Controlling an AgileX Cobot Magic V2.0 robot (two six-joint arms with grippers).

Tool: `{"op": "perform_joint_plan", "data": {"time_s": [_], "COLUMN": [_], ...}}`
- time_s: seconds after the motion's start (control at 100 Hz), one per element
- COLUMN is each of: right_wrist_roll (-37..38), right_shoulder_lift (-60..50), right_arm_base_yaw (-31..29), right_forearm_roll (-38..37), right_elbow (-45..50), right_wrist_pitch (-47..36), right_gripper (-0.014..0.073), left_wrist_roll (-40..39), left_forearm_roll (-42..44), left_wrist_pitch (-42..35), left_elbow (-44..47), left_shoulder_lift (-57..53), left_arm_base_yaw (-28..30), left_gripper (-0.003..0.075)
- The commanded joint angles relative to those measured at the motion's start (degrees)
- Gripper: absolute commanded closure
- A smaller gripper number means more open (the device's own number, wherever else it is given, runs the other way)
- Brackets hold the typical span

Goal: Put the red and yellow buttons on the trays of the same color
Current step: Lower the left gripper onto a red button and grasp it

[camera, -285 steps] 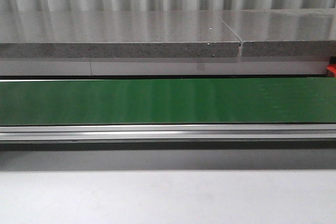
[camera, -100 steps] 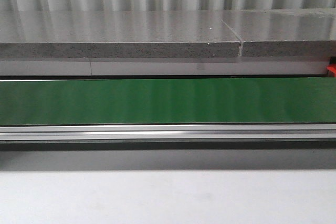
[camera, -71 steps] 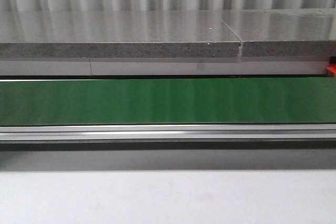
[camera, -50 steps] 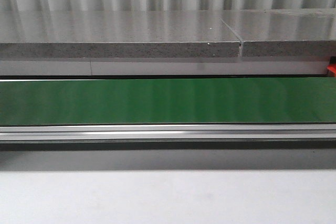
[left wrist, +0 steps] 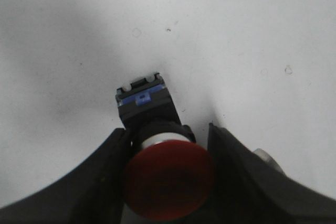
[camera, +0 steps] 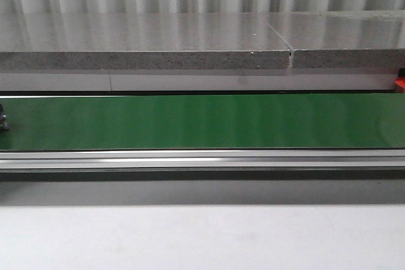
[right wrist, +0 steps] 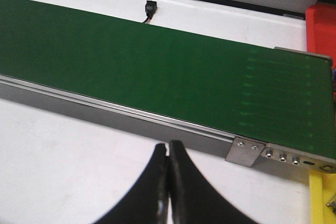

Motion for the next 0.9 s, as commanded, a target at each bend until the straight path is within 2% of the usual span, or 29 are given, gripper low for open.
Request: {"op": "perform_joint_plan", "data": {"time_s": [0.0,0.33,0.7,0.89], "right_wrist_roll": [-0.4,-0.4,-0.4,-0.4], "right_shoulder_lift": [0.3,0.3,0.3,0.3], "right_arm_base_yaw": [0.1,0.1,0.1,0.1], "right_forearm_roll": [0.0,0.0,0.0,0.0], "right_elbow": [-1.2,-1.2,-1.2,-1.2], "right_wrist_pitch": [-3.6,-3.6,-3.6,-3.6], "right_gripper": [0.0662,0.0662,0.0662,0.0662], "left_wrist_roll": [3.6,22.0,38.8,41.9], "left_forearm_roll": [-1.9,-0.4,-0.2,-0.2], "left_wrist_pitch": [-0.6,1.4,15.9,20.9], "left_elbow": [-1.6,-1.6,-1.6,-1.6], "left_shoulder_lift": [-4.7,-12.9,-17.2,-17.6], "left_arm_base_yaw": [0.0,0.0,-0.4,-3.3], "left_gripper": [0.0557,0.0557,0.0574,0.0574]}}
